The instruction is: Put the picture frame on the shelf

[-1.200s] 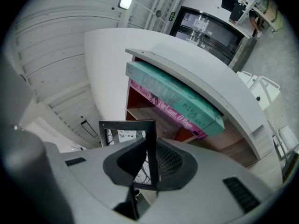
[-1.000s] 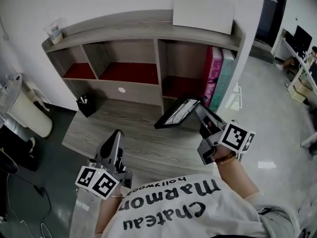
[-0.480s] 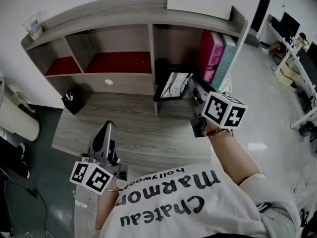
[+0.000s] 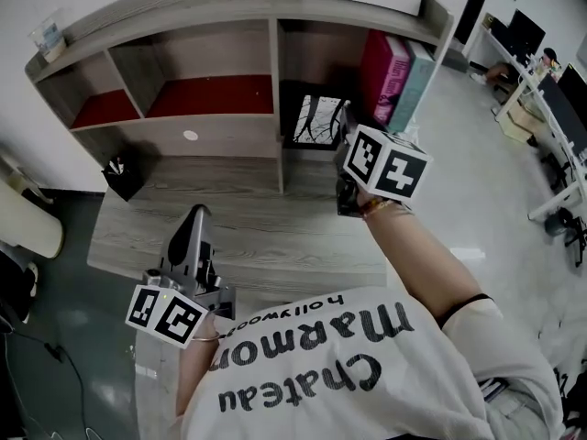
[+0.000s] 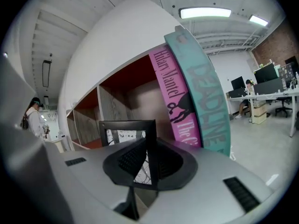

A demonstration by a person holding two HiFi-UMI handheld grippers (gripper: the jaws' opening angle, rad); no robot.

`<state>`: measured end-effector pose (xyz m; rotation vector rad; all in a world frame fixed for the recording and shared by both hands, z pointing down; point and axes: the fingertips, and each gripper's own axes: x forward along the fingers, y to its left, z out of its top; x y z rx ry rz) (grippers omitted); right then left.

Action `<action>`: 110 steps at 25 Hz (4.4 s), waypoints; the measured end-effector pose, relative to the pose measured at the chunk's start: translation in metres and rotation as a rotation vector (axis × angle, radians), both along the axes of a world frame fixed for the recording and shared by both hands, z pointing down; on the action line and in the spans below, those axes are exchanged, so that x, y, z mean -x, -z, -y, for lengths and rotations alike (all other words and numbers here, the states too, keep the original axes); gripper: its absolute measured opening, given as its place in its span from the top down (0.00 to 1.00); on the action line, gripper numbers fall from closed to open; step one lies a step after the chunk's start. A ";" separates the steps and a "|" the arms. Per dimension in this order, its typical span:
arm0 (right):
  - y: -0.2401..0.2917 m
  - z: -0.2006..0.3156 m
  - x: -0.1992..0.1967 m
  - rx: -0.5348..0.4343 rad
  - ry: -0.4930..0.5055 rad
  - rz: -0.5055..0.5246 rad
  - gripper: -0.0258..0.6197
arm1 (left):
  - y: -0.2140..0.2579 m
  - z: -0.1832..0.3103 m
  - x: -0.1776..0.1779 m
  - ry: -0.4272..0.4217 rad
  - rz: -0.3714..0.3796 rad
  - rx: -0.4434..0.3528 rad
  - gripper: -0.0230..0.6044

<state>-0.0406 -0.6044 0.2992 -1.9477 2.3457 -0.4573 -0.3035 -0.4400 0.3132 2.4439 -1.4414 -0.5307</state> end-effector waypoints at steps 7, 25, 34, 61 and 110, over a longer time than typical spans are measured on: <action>-0.006 0.009 0.001 -0.014 -0.116 -0.110 0.85 | 0.002 -0.014 0.009 0.028 -0.008 -0.010 0.94; -0.035 0.052 0.008 0.100 -0.204 -0.152 0.85 | -0.005 -0.033 0.044 0.147 -0.039 -0.009 0.94; -0.051 0.065 0.010 0.250 -0.238 -0.112 0.85 | -0.002 -0.034 0.054 0.177 -0.059 -0.031 0.94; -0.073 0.090 0.003 0.444 -0.296 -0.089 0.85 | -0.004 -0.029 0.071 0.197 -0.064 -0.028 0.94; -0.092 0.113 0.006 0.514 -0.248 -0.205 0.85 | -0.015 -0.009 0.081 0.205 -0.060 0.000 0.94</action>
